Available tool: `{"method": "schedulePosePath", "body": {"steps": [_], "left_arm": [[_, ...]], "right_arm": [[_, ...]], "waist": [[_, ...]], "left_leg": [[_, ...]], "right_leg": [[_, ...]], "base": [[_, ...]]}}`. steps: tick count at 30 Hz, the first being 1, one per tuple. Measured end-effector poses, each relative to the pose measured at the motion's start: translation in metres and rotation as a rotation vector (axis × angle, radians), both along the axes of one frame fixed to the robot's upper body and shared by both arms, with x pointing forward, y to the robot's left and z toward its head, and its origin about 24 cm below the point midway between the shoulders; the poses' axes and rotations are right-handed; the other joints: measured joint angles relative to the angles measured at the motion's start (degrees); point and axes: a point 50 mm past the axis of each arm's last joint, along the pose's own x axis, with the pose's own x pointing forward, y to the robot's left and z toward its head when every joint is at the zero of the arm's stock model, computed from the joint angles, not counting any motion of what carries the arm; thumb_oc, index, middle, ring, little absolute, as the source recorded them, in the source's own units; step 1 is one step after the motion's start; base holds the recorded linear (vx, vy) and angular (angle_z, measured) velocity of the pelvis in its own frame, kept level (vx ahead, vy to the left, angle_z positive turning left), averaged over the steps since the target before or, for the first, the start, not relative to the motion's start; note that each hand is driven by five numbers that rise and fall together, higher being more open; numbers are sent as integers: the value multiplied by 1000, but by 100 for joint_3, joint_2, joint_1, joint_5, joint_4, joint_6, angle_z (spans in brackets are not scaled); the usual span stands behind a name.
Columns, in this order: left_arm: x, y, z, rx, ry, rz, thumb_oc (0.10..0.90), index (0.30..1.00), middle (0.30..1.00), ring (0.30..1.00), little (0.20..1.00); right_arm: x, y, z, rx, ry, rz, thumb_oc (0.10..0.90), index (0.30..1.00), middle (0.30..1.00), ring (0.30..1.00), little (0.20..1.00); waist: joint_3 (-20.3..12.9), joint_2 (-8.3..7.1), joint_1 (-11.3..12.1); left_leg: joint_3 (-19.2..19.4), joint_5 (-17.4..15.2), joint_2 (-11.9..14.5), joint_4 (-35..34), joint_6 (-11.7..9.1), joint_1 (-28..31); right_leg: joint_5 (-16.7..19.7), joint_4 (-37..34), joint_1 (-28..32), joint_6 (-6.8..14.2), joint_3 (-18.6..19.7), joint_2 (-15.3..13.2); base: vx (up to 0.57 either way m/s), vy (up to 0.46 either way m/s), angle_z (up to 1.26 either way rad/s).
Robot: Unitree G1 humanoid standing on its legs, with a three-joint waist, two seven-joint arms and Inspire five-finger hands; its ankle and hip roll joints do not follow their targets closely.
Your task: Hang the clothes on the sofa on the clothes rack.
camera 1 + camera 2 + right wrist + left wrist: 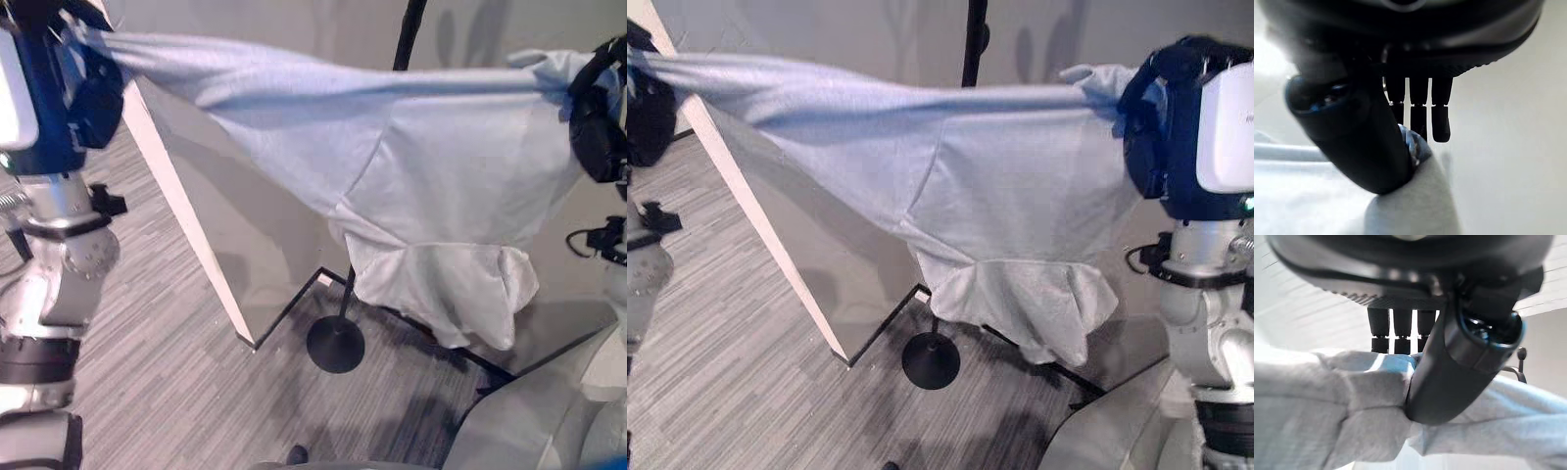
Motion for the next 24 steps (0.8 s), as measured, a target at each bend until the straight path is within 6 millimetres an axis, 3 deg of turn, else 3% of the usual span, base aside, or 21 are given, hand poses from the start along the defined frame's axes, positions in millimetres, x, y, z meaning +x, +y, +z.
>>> {"method": "schedulePosePath", "body": {"steps": [5,7,12,17,24], "left_arm": [[40,-10,25,114,68,43,400,300,300,300,300],[50,-11,24,134,111,58,400,300,300,300,300],[93,-12,11,239,401,185,400,300,300,300,300],[106,-6,-5,297,537,268,400,300,300,300,300],[114,-5,-17,282,628,287,400,300,300,300,300]], "right_arm": [[38,-12,19,-80,50,-85,400,300,300,300,300],[50,-11,17,-85,88,-95,400,300,300,300,300],[96,0,1,-186,337,-145,400,300,300,300,300],[122,16,-14,-347,511,-188,400,300,300,300,300],[145,34,-34,-410,652,-219,400,300,300,300,300]], "waist": [[-58,13,-50],[-98,23,-89],[-248,86,-237],[-251,95,-346],[-299,176,-315]], "left_leg": [[5,-13,20,-4,-16,26],[20,-13,15,-4,-16,24],[59,7,10,-3,6,-103],[95,6,5,-4,6,-161],[200,-6,118,-4,-13,-412]], "right_leg": [[76,-94,58,-39,0,16],[96,-135,71,-39,12,6],[164,-167,-46,-39,48,-4],[175,-222,-95,-38,89,-23],[263,-234,-372,-52,153,75]], "base": [[16,7,-1],[29,13,-5],[19,5,-5],[35,7,-4],[-6,5,-7]]}}
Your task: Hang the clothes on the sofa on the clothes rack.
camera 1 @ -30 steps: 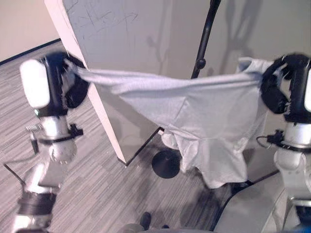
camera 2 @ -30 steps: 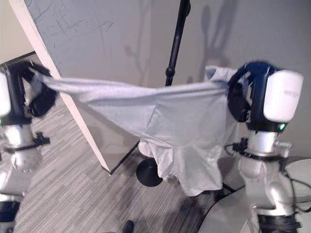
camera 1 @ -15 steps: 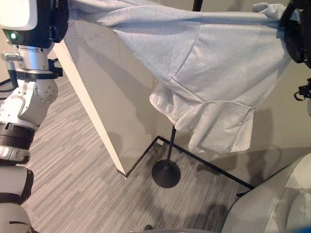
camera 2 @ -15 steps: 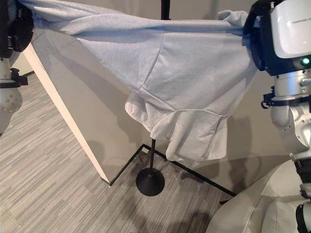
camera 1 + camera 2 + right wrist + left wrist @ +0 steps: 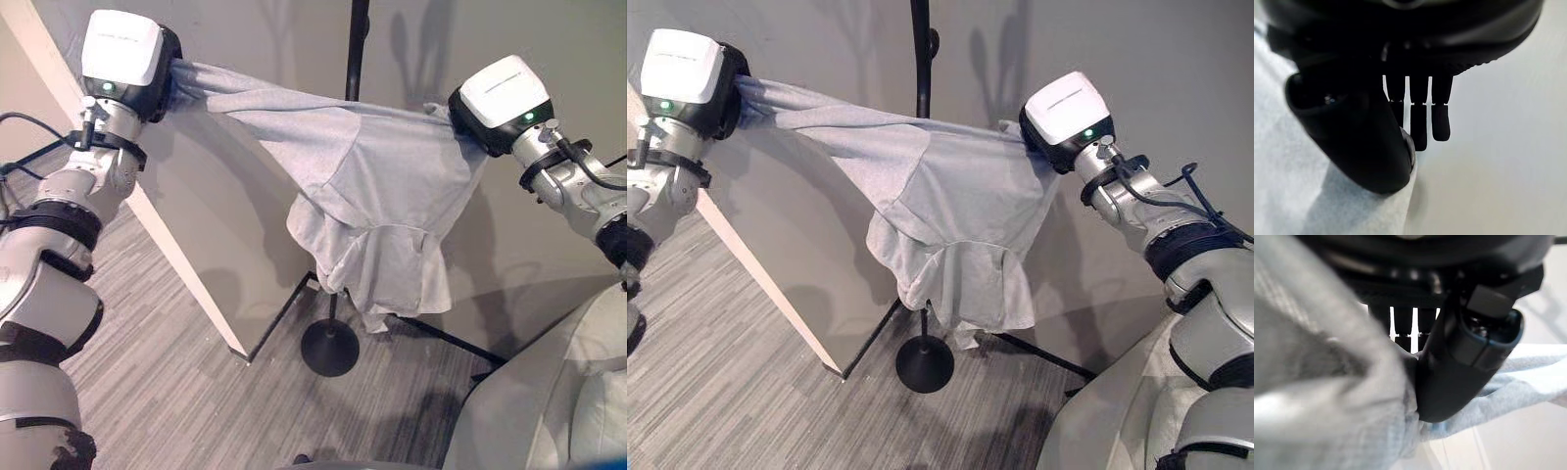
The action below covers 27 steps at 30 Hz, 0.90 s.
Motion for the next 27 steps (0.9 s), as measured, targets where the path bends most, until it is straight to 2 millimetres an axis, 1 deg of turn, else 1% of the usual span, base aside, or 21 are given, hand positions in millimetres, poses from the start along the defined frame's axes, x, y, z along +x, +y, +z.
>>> {"method": "schedulePosePath", "body": {"steps": [2,4,6,7,8,9,10,11,12,13,16,17,18,19,20,21,22,23,25,26,27], "left_arm": [[2,1,-8,-16,38,12,400,300,300,300,300],[0,6,-29,-84,64,23,400,300,300,300,300],[0,5,-57,-147,137,31,400,300,300,300,300],[-2,5,-74,-174,181,39,400,300,300,300,300],[-4,7,-84,-177,212,50,400,300,300,300,300],[-8,8,-105,-222,261,60,400,300,300,300,300],[-12,9,-118,-259,284,69,400,300,300,300,300],[-16,10,-129,-287,305,73,400,300,300,300,300],[-19,5,-139,-415,284,65,400,300,300,300,300],[-25,4,-152,-519,274,73,400,300,300,300,300],[-43,4,-182,-704,281,108,400,300,300,300,300],[-49,4,-193,-731,302,125,400,300,300,300,300],[-53,3,-197,-770,300,127,400,300,300,300,300],[-63,-3,-207,-876,278,113,400,300,300,300,300],[-65,-7,-216,-891,304,123,400,300,300,300,300],[-68,-9,-216,-926,290,113,400,300,300,300,300],[-77,-16,-220,-1010,252,90,400,300,300,300,300],[-84,-18,-226,-1048,247,90,400,300,300,300,300],[-100,-27,-241,-1142,259,95,400,300,300,300,300],[-103,-28,-245,-1147,273,97,400,300,300,300,300],[-109,-31,-250,-1190,270,99,400,300,300,300,300]], "right_arm": [[2,9,-5,-7,26,21,400,300,300,300,300],[1,20,-10,7,40,65,400,300,300,300,300],[-3,25,-19,45,57,98,400,300,300,300,300],[-5,27,-23,69,61,113,400,300,300,300,300],[-6,30,-25,69,66,125,400,300,300,300,300],[-12,36,-31,120,69,162,400,300,300,300,300],[-17,40,-35,160,69,191,400,300,300,300,300],[-22,45,-39,184,75,222,427,340,340,340,340],[-33,48,-42,283,51,254,585,578,578,578,578],[-42,50,-46,355,31,288,800,900,900,900,900],[-62,59,-54,560,-3,355,800,900,900,900,900],[-65,60,-57,589,-2,362,800,900,900,900,900],[-68,59,-59,637,-5,363,800,900,900,900,900],[-77,57,-64,780,-29,363,800,900,900,900,900],[-78,55,-66,811,-23,355,800,900,900,900,900],[-80,53,-65,838,-32,354,800,900,900,900,900],[-88,49,-68,928,-65,350,800,900,900,900,900],[-90,48,-70,988,-77,347,800,900,900,900,900],[-96,43,-91,1059,-40,278,800,900,900,900,900],[-98,42,-97,1070,-16,257,800,900,900,900,900],[-103,40,-110,1112,8,224,800,900,900,900,900]], "waist": [[-1,2,-12],[2,-4,-19],[14,-38,-37],[19,-59,-48],[23,-67,-55],[55,-117,-60],[85,-169,-62],[112,-213,-67],[144,-271,-49],[168,-314,-43],[252,-454,-21],[281,-502,-15],[301,-536,4],[343,-581,48],[442,-495,111],[470,-470,145],[449,-550,157],[497,-584,137],[523,-565,172],[525,-564,185],[525,-567,196]], "left_leg": [[23,1,25,0,-1,-37],[80,-13,65,-1,-24,-63],[79,-27,93,-3,-52,-88],[75,-27,95,-2,-56,-125],[77,-23,101,-2,-62,-150],[76,-12,108,-3,-77,-156],[75,-11,111,-2,-76,-136],[74,-10,125,-1,-77,-136],[68,-6,126,-2,-81,-129],[39,-6,122,-2,-81,-117],[11,-1,121,-2,-77,-24],[-14,-1,149,-1,-77,27],[-24,-1,151,-3,-76,57],[-72,3,192,-1,-70,139],[-117,13,311,4,-54,204],[-147,16,379,4,-49,215],[-177,1,267,-1,-62,218],[-154,-20,158,-7,-92,243],[-140,-15,201,-12,-88,322],[-141,-15,201,-12,-88,345],[-131,-15,208,-11,-88,380]], "right_leg": [[20,-7,-36,-26,18,22],[46,0,-84,-16,99,61],[70,-14,-116,17,101,99],[87,-24,-152,-9,98,114],[97,-30,-177,-24,105,120],[109,-33,-178,-39,106,128],[109,-33,-160,-39,103,130],[109,-33,-161,-39,107,143],[112,-33,-147,-36,94,146],[112,-35,-129,-36,81,146],[112,-35,-16,-35,79,143],[112,-32,33,-33,71,147],[112,-32,69,-33,59,147],[109,92,98,-30,55,192],[55,426,-30,16,80,312],[-80,574,-170,149,84,353],[72,-83,-21,310,90,146],[119,-108,36,68,101,83],[201,-74,127,43,102,87],[201,-74,150,43,98,88],[202,-74,180,45,103,94]], "base": [[-28,-8,-13],[-33,-4,-20],[-33,-7,-8],[0,0,0],[-12,-10,-4],[-7,-8,-4],[-2,-8,-4],[0,0,0],[8,-5,7],[13,-2,8],[4,-1,4],[2,-2,11],[-4,1,14],[0,-2,10],[0,-2,4],[-1,-5,6],[-16,-9,16],[-16,-9,22],[-12,-4,5],[-29,-8,-6],[-23,-8,-3]]}}
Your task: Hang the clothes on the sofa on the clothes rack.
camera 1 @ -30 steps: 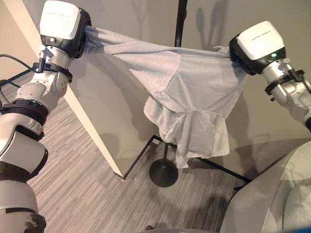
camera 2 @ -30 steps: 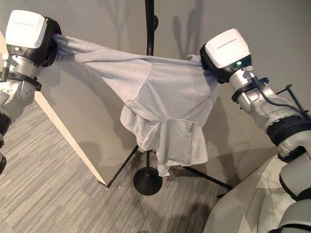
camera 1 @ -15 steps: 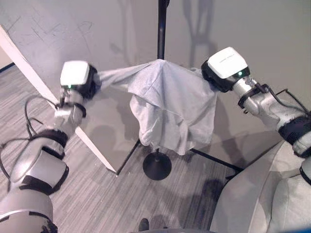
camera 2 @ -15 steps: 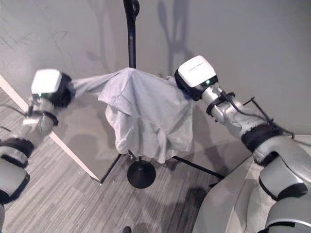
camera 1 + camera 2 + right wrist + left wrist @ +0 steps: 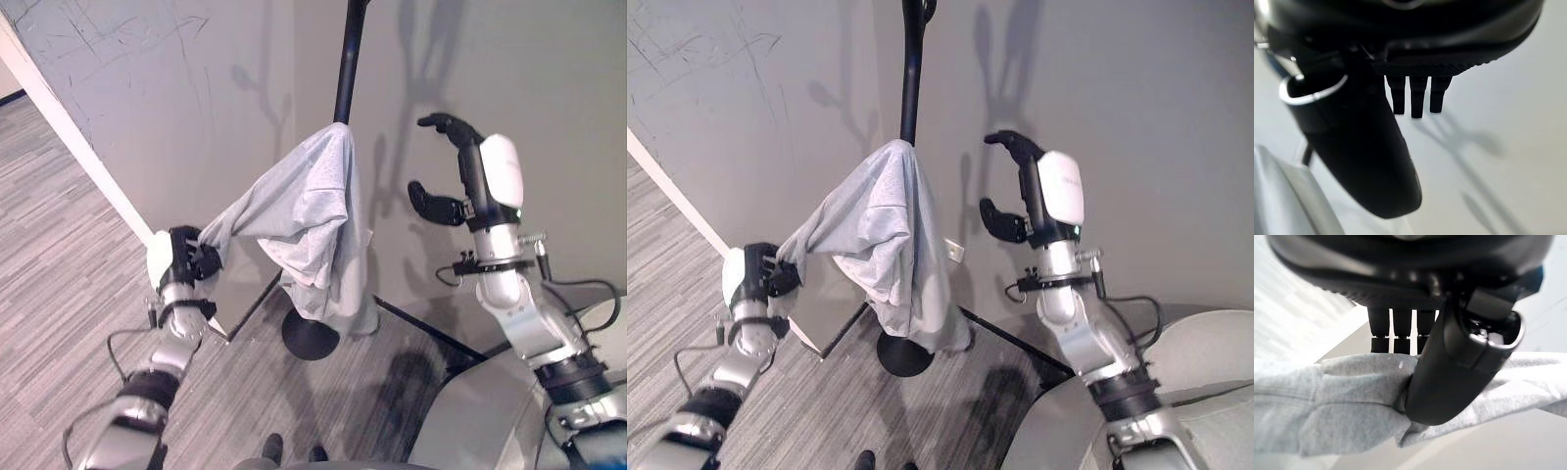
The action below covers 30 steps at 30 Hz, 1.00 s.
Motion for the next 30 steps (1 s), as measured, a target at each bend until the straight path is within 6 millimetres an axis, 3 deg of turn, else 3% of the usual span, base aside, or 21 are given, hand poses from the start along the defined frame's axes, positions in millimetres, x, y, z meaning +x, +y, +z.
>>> {"method": "schedulePosePath", "body": {"steps": [4,8,13,20,30], "left_arm": [[-8,-4,-5,-88,-9,20,400,300,300,300,300],[-14,-1,-4,-149,-34,44,400,300,300,300,300],[-18,-10,-10,-227,-29,40,400,300,300,300,300],[-46,-36,-49,-316,122,-36,400,300,300,300,300],[-67,-61,-88,-362,317,-111,400,300,300,300,300]], "right_arm": [[-15,-7,-33,52,122,-44,800,900,900,900,900],[-25,-8,-55,171,187,-90,800,900,900,900,900],[-31,-14,-74,257,264,-138,800,900,900,900,900],[-50,-15,-102,263,376,-166,800,900,900,900,900],[-52,3,-113,267,438,-99,800,900,900,900,900]], "waist": [[23,24,-7],[23,49,-67],[-11,195,-62],[-220,415,-78],[-390,409,-78]], "left_leg": [[0,-4,-17,-4,-5,17],[11,-49,35,-8,-57,69],[54,-165,32,-24,-98,69],[79,-134,-65,-5,-6,92],[124,-152,-24,-24,-10,184]], "right_leg": [[2,0,16,3,2,7],[0,-3,58,3,9,29],[-6,-7,37,16,63,24],[7,-17,56,-1,107,-69],[0,-7,132,8,130,-33]], "base": [[-6,-2,-1],[-24,-6,-1],[-31,-9,-6],[-15,-7,-2],[-1,0,-1]]}}
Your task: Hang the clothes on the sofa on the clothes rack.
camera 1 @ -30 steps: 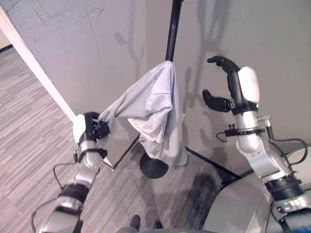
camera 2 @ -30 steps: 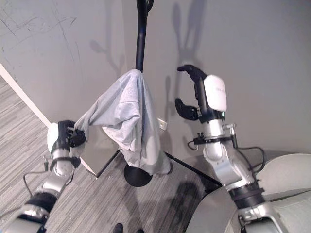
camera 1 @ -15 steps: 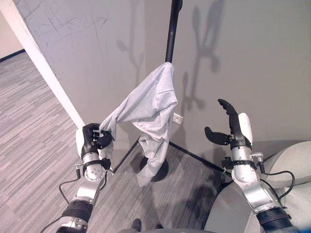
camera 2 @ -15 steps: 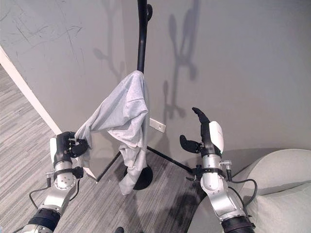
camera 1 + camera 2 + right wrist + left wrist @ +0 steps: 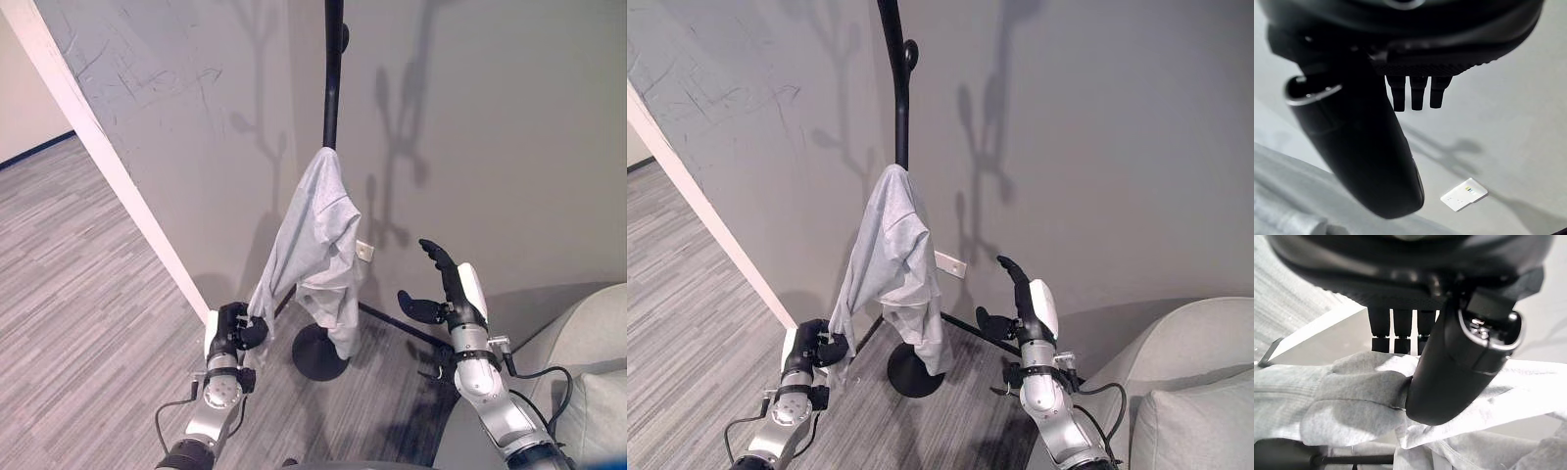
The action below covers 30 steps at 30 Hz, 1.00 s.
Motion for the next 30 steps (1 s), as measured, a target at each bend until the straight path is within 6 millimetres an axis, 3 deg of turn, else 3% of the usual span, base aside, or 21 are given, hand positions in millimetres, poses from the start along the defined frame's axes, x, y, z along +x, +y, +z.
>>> {"method": "schedulePosePath", "body": {"steps": [10,15,20,25,26,27,28,30], "left_arm": [[-7,-4,-12,-3,59,-50,400,300,300,300,300],[-21,-5,-37,33,212,-70,400,300,300,300,300],[-54,-6,-63,55,392,-94,400,300,300,300,300],[-78,-8,-75,92,490,-149,400,300,300,300,300],[-79,-8,-75,91,493,-148,629,644,644,644,644],[-79,-8,-74,92,489,-148,761,841,841,841,841],[-78,-8,-74,92,487,-147,800,900,900,900,900],[-76,-7,-73,94,474,-146,800,900,900,900,900]], "right_arm": [[-1,4,-4,0,18,16,800,900,900,900,900],[-4,8,-15,-7,76,49,800,900,900,900,900],[-5,13,-17,-5,97,81,800,900,900,900,900],[-6,13,-18,-5,101,87,800,900,900,900,900],[-6,13,-18,-4,101,87,800,900,900,900,900],[-6,13,-18,-4,101,87,800,900,900,900,900],[-6,13,-18,-4,101,87,800,900,900,900,900],[-6,13,-18,-4,100,88,800,900,900,900,900]], "waist": [[-135,-38,0],[-192,-8,-5],[-198,2,-19],[-201,8,-9],[-201,8,-5],[-200,7,0],[-200,6,3],[-199,6,8]], "left_leg": [[-9,1,-2,9,1,1],[-15,0,-3,4,1,4],[-14,-2,2,0,0,4],[-15,-12,0,0,5,0],[-16,-11,0,1,5,0],[-31,-11,-1,1,5,-3],[-45,-11,-2,0,4,-6],[-69,-11,-5,0,4,-8]], "right_leg": [[5,-12,3,-7,-6,0],[4,-24,2,-6,-11,-2],[-7,-26,-24,7,-14,2],[-14,-26,-28,0,-15,1],[-14,-26,-28,0,-18,0],[-15,-26,-26,-1,-35,1],[-15,-26,-25,-5,-47,0],[-24,-26,-20,-12,-74,0]], "base": [[0,0,0],[6,-1,0],[0,0,0],[31,-4,0],[0,0,0],[2,-11,4],[11,-12,7],[13,-17,6]]}}
